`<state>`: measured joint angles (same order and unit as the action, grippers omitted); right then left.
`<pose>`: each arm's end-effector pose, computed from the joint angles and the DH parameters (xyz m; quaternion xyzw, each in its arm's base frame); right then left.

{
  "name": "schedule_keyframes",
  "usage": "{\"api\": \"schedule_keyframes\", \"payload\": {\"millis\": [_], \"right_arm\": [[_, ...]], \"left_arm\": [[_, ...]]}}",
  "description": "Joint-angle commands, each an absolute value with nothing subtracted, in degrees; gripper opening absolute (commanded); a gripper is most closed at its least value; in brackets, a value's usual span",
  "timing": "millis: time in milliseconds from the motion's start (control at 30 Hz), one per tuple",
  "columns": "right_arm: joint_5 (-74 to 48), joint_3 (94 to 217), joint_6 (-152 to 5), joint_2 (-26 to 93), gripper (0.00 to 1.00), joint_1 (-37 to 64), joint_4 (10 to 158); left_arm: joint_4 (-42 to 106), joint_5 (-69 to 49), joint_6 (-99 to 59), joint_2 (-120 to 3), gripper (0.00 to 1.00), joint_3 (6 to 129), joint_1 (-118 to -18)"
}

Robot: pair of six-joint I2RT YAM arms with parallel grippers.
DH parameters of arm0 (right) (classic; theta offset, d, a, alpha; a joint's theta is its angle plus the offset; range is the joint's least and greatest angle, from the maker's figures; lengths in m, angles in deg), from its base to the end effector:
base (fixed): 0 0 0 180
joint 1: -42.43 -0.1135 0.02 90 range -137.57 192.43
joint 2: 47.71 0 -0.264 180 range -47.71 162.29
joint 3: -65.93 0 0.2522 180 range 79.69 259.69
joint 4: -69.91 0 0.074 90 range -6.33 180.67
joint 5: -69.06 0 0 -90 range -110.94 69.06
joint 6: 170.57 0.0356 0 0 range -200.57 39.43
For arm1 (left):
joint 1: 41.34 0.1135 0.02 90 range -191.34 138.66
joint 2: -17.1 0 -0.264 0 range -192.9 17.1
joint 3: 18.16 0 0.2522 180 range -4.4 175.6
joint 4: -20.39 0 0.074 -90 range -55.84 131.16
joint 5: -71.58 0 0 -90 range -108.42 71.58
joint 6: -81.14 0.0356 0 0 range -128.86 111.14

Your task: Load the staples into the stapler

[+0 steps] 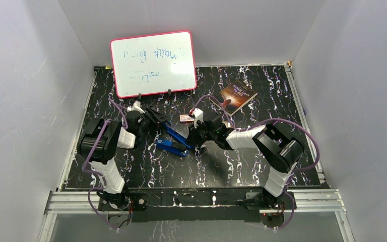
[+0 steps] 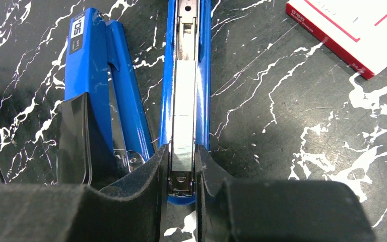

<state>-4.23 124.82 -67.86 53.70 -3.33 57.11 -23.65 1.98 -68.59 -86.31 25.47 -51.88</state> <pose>0.2382 0.2593 0.1482 -0.3133 0.7995 0.3523 0.3721 0.3040 -0.0692 0.1233 -0.2294 0.7580 -0.4574 0.4046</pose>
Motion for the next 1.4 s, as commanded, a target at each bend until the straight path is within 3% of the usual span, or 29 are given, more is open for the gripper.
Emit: {"api": "schedule_keyframes", "payload": {"millis": [0,200,333,767,967,1367], "right_arm": [[-2.71,125.17,-69.67,54.99,0.0,-3.86,59.63],[-4.78,125.44,-71.76,55.04,0.0,-3.89,60.8],[-6.11,125.29,-72.47,54.97,0.0,-3.87,60.57],[-7.68,122.32,-71.71,55.31,0.0,-3.79,54.63],[-8.26,121.2,-71.51,54.85,0.0,-3.69,53.38],[-9.68,121.37,-76.04,54.24,0.0,-2.48,54.14]], "left_arm": [[-26.81,3.99,-61.76,-83.62,0.3,26.96,-52.2],[-23.62,2.84,-50.35,-75.68,0.18,25.57,-54.88],[-12.28,-3.38,-39.3,-69.89,0.18,26.81,-60.82],[3.92,-19.38,-20.56,-63.75,0.45,29.13,-76.11],[6.36,-22.33,-20.06,-61.51,0.64,27.85,-78.64],[16.19,-18.79,-22.04,-49.59,0.74,27.07,-79.04]]}}
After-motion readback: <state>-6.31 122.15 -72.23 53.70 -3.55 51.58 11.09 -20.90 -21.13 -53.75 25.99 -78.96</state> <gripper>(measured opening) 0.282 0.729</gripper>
